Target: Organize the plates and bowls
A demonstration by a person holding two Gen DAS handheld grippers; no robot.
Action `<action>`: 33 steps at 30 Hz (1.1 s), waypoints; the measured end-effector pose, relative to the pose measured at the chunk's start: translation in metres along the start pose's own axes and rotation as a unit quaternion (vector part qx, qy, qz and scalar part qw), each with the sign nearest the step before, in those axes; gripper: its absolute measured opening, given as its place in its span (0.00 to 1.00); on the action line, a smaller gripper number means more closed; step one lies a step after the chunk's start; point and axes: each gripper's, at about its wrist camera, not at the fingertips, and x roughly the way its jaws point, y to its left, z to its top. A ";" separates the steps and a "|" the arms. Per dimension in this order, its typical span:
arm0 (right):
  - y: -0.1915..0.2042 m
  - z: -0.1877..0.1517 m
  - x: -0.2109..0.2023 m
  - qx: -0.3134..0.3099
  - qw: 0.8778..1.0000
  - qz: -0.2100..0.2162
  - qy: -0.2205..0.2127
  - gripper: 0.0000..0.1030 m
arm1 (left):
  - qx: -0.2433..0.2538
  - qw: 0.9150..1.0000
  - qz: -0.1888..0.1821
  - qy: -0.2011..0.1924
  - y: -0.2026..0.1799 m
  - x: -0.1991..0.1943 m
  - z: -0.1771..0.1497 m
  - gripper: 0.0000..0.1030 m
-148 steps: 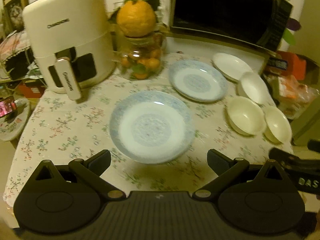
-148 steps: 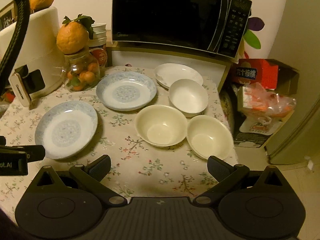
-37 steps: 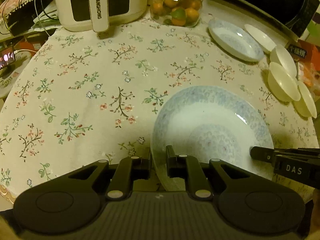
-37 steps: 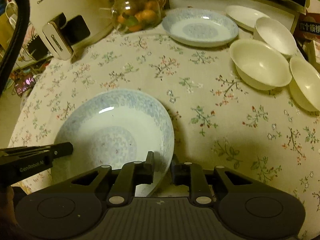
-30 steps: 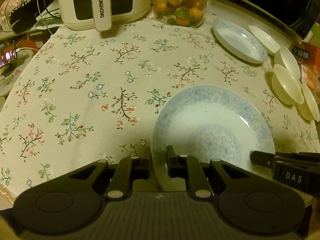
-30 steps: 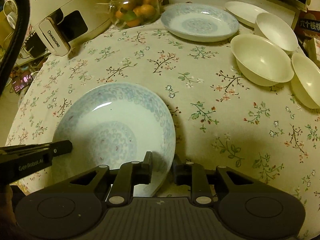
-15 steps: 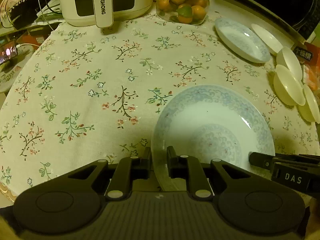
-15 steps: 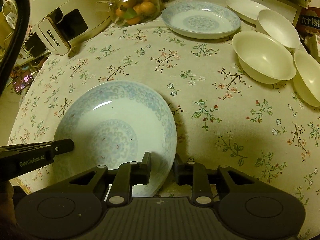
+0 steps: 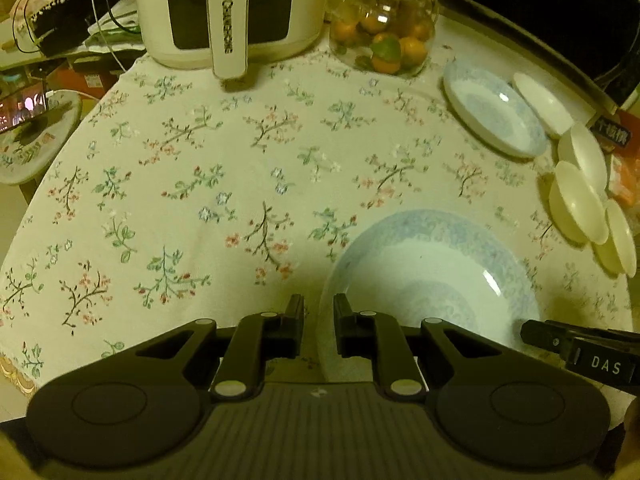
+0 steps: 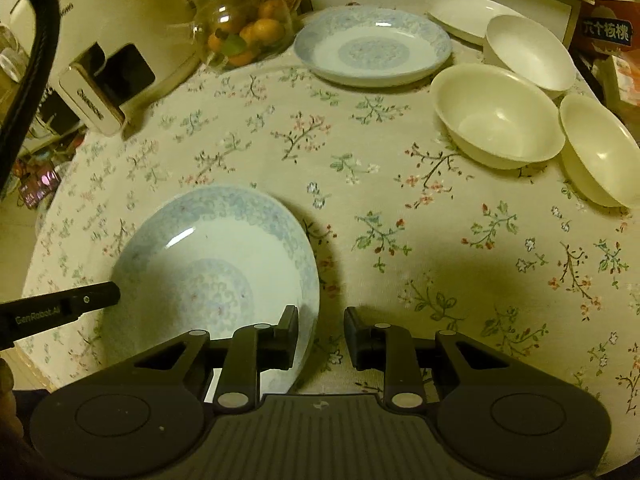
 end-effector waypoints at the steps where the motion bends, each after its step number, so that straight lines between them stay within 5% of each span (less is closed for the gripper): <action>1: -0.001 0.001 -0.002 0.000 1.000 0.002 -0.004 0.23 | 0.001 1.000 -0.001 -0.005 -0.001 -0.002 0.002 0.14; 14: -0.044 0.038 -0.038 0.059 0.996 -0.015 -0.072 0.23 | 0.016 0.997 -0.033 -0.066 -0.049 -0.016 0.053 0.14; 23: -0.071 0.069 -0.059 0.080 0.990 -0.037 -0.114 0.24 | 0.075 0.991 -0.018 -0.111 -0.098 -0.006 0.076 0.15; 33: -0.095 0.070 -0.080 0.076 0.985 -0.088 -0.129 0.35 | 0.103 0.989 -0.021 -0.106 -0.132 0.009 0.079 0.18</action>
